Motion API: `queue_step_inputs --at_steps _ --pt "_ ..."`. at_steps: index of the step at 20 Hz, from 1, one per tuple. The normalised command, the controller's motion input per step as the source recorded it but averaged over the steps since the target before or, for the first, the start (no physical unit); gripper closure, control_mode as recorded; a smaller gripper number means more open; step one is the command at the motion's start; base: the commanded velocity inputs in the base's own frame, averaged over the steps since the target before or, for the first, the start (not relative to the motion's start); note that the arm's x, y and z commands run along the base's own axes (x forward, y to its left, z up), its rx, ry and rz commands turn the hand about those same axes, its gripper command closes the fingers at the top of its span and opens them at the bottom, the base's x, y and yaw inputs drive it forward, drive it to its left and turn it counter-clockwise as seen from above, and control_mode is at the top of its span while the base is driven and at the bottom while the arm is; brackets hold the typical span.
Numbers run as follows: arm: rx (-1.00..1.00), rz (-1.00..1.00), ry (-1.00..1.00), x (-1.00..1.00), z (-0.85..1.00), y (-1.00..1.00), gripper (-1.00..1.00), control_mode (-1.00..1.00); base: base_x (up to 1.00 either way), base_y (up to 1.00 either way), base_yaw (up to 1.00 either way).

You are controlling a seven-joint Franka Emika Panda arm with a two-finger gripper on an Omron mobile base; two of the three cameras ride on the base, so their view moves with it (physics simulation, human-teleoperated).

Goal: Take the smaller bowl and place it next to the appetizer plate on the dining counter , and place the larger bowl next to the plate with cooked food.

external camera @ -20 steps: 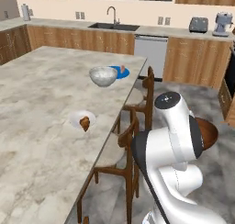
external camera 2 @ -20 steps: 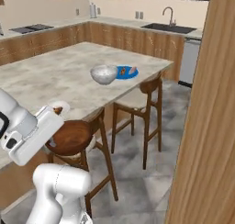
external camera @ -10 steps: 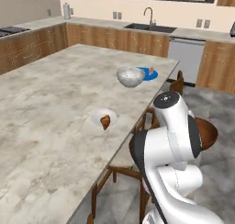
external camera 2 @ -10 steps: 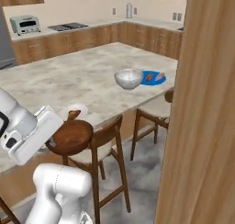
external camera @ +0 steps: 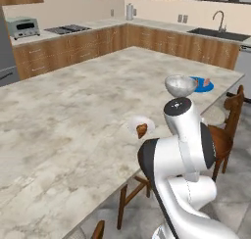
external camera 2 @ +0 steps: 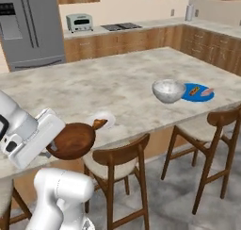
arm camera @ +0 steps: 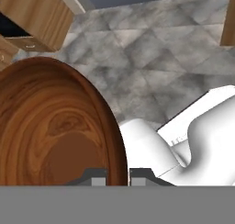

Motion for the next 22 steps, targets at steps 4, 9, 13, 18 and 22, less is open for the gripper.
queue_step_inputs --at_steps 4,9,13,18,22 --pt "0.00 0.00 0.00 0.00 0.00 0.00 1.00 1.00 0.35 0.08 0.53" --pt "-0.06 0.28 0.02 0.32 -0.15 0.02 1.00 -1.00 0.14 0.01 0.22" --pt "-0.08 0.20 0.00 0.93 -0.18 0.14 1.00 -1.00 0.00 0.00 0.00" --pt "-0.05 0.20 0.01 0.95 -0.12 0.60 1.00 -1.00 0.00 0.00 0.00" --pt "-0.10 0.36 0.00 0.72 -0.27 0.84 1.00 -1.00 0.00 0.00 0.00"
